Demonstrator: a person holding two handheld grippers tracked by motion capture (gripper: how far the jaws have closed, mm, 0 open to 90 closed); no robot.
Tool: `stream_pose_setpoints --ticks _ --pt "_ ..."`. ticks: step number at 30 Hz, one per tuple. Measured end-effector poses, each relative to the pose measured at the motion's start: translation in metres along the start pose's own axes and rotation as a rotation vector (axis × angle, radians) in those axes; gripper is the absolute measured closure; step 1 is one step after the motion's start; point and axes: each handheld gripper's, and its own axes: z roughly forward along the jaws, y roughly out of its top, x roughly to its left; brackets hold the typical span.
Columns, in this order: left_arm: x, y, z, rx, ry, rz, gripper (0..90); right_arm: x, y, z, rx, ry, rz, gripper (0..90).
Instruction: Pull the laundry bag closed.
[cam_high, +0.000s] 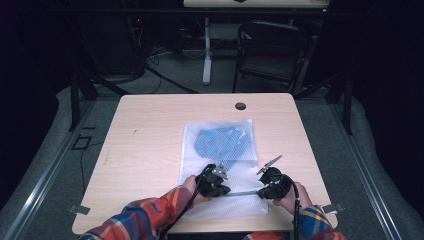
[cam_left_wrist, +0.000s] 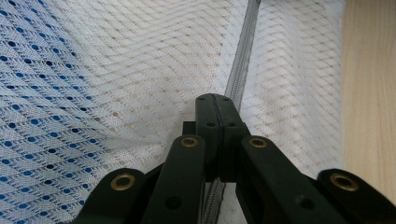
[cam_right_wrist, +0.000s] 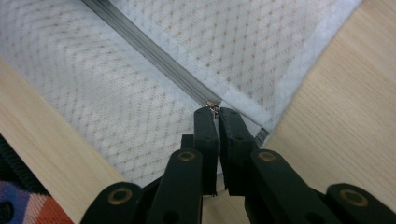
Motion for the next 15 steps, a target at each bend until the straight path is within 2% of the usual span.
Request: stream_pose_setpoints --ticks 9,10,12,13,14,15 --pt "-0.0006 0.0002 0.0004 0.000 -0.004 -0.001 90.0 -0.0018 -0.0034 0.0010 -0.012 0.028 0.038 86.9" --pt "-0.0006 0.0000 0.0005 -0.002 -0.006 -0.002 90.0 -0.0018 -0.0037 0.0013 0.000 0.013 0.026 86.8" --pt "-0.0005 0.0002 0.0001 0.002 -0.003 -0.002 90.0 -0.0023 -0.0050 0.0022 -0.009 0.024 0.031 86.8" --pt "-0.0004 0.0001 0.0001 0.002 -0.004 -0.002 90.0 -0.0033 -0.0050 0.0011 0.007 0.021 0.015 86.7" --pt "-0.0004 0.0001 0.0001 0.002 -0.004 -0.002 90.0 -0.0024 -0.0066 0.0029 -0.022 0.025 0.037 86.7" --pt "-0.0004 0.0001 0.0001 0.002 -0.004 -0.002 90.0 -0.0030 -0.0066 0.0025 -0.016 0.025 0.034 86.7"
